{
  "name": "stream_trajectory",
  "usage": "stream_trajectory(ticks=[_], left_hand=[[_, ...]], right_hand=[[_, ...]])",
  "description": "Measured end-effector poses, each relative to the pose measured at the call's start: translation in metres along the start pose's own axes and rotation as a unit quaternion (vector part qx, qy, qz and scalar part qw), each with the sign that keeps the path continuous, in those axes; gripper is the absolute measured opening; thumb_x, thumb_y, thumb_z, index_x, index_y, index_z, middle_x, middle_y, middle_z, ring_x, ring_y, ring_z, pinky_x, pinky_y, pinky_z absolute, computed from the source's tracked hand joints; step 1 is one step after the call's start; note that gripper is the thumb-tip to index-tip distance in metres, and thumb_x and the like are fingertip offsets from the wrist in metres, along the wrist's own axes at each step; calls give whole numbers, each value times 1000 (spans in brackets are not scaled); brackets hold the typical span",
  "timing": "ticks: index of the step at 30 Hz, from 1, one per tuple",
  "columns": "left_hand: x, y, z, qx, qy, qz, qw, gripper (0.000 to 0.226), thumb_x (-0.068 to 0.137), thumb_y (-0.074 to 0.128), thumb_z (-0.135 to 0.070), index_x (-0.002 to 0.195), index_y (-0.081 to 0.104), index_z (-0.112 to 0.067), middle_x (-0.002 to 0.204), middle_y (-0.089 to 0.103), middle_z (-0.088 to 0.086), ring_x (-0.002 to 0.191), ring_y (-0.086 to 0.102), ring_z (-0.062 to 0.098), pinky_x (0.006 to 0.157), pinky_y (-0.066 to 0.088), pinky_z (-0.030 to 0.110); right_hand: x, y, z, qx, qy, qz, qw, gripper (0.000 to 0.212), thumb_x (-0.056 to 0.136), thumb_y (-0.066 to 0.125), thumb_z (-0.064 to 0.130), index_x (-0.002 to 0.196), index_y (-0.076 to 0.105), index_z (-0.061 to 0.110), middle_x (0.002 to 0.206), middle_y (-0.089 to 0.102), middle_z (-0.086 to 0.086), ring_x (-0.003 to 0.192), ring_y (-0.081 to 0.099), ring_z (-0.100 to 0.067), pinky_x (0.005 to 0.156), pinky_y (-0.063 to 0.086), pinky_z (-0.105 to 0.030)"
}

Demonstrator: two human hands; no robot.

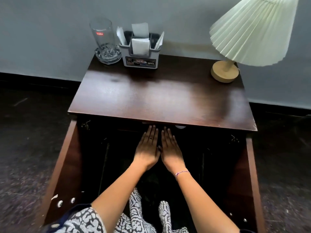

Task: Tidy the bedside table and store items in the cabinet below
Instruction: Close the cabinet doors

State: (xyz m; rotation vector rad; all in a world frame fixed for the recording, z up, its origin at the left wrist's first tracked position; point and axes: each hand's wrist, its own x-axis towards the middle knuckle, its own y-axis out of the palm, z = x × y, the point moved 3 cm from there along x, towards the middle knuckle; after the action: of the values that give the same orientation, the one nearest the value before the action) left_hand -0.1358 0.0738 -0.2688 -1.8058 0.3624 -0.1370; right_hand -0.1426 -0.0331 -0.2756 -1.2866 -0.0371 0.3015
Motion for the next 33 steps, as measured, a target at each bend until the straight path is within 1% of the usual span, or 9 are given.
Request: stream_trajectory(ticks=[2,4,6,10,12,14,23,29,33], left_hand=[[-15,-16,-9,-4,5,0,1000,66,87,40,-27,145,25,-1,155,23,16,146,15,27,117,2,34],[-30,-34,-20,20,21,1,1000,67,82,36,-28,142,33,1,150,34,18,143,26,28,117,10,38],[-45,-50,-31,38,31,20,999,71,81,32,-30,146,24,0,154,25,17,146,17,26,117,5,38],[-71,-87,-51,45,21,50,998,69,90,23,-33,148,-3,-5,157,-9,11,146,-12,22,117,-11,37],[-83,-109,-62,37,16,54,998,67,93,20,-34,147,-6,-6,156,-15,9,146,-15,21,117,-13,35],[-95,-133,-71,31,16,53,998,66,94,21,-34,147,-7,-7,155,-16,8,145,-17,20,117,-13,34],[-139,-213,-85,35,-4,53,998,71,91,27,-31,147,-8,-3,158,-12,13,144,-18,21,119,-9,34],[-175,-207,-93,44,-21,58,997,73,89,28,-32,147,-7,-5,158,-9,12,146,-11,30,119,-2,39],[-212,-196,-101,58,-31,68,996,72,91,27,-31,147,-7,-1,158,-8,15,147,-9,25,119,-4,36]], right_hand=[[-17,-19,6,8,11,-2,1000,59,94,48,20,145,25,1,154,21,-16,144,18,-30,117,9,-38],[-34,-40,12,-33,18,-14,999,59,85,62,21,136,43,-2,143,42,-20,134,40,-32,109,34,-43],[-52,-59,18,-39,34,-24,998,56,84,64,23,131,49,-4,139,48,-21,129,47,-31,104,42,-43],[-86,-90,36,-36,42,-4,998,58,98,40,28,145,20,1,154,17,-16,143,18,-28,116,18,-42],[-101,-106,47,-29,41,18,999,59,101,28,31,145,-1,5,154,-8,-11,145,-2,-24,117,0,-37],[-113,-125,57,-15,45,24,999,59,101,21,33,143,-13,9,151,-21,-7,144,-14,-21,116,-9,-32],[-166,-200,89,-3,67,2,998,59,101,22,36,147,-5,9,152,-17,-4,143,-16,-18,116,-9,-29],[-203,-199,77,-7,86,-12,996,58,101,23,35,146,-4,10,154,-11,-5,143,-11,-17,118,-3,-30],[-248,-192,63,-17,92,-9,996,58,101,24,34,147,1,9,156,-6,-6,145,-6,-18,119,1,-30]])
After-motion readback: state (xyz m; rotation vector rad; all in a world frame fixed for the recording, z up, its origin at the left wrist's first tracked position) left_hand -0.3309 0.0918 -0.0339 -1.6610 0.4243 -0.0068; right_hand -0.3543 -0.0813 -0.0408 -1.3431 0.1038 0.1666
